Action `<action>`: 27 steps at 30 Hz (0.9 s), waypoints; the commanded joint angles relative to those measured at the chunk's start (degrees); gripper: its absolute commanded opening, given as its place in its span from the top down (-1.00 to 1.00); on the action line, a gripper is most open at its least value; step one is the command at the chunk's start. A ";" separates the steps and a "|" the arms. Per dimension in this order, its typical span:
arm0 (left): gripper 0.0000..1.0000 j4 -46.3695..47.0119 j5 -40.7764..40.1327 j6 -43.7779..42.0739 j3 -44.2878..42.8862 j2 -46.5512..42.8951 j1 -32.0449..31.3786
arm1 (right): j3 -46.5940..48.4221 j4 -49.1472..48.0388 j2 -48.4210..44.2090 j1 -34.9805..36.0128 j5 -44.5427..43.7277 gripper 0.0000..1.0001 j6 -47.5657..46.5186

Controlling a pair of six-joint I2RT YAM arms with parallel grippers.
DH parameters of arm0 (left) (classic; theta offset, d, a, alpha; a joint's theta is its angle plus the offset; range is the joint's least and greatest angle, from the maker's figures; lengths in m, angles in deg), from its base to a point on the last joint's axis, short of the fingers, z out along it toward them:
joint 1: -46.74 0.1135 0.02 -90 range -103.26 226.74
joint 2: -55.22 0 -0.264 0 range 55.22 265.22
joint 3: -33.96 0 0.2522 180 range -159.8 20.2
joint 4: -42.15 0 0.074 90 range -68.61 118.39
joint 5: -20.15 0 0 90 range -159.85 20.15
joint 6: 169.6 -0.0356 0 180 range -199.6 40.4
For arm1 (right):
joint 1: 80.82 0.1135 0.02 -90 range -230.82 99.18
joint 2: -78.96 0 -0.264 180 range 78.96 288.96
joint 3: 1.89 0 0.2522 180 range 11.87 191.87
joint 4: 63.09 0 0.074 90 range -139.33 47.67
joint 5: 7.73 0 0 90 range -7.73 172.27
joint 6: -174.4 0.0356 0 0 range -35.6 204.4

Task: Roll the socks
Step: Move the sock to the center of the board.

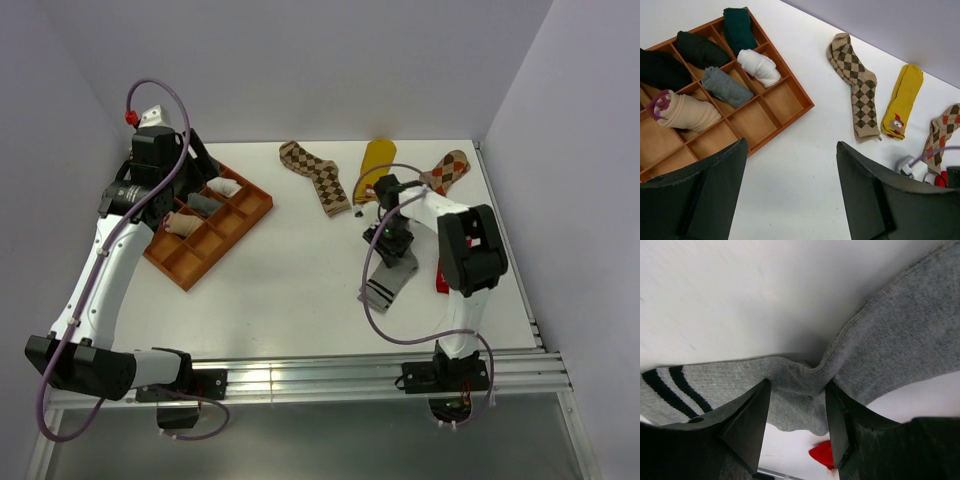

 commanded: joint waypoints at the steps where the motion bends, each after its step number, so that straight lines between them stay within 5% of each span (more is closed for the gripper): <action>1: -0.54 1.76 1.25 -0.17 0.88 -2.16 -0.41 | 9.25 1.66 5.85 3.16 5.28 -0.10 4.33; 15: -0.55 3.26 2.40 0.28 3.78 -2.35 -3.48 | 41.53 11.25 23.43 12.13 6.79 -0.11 9.95; 27: -0.55 5.10 3.80 -0.25 3.78 -0.06 -5.59 | 30.48 2.12 7.02 12.13 4.41 -0.11 10.67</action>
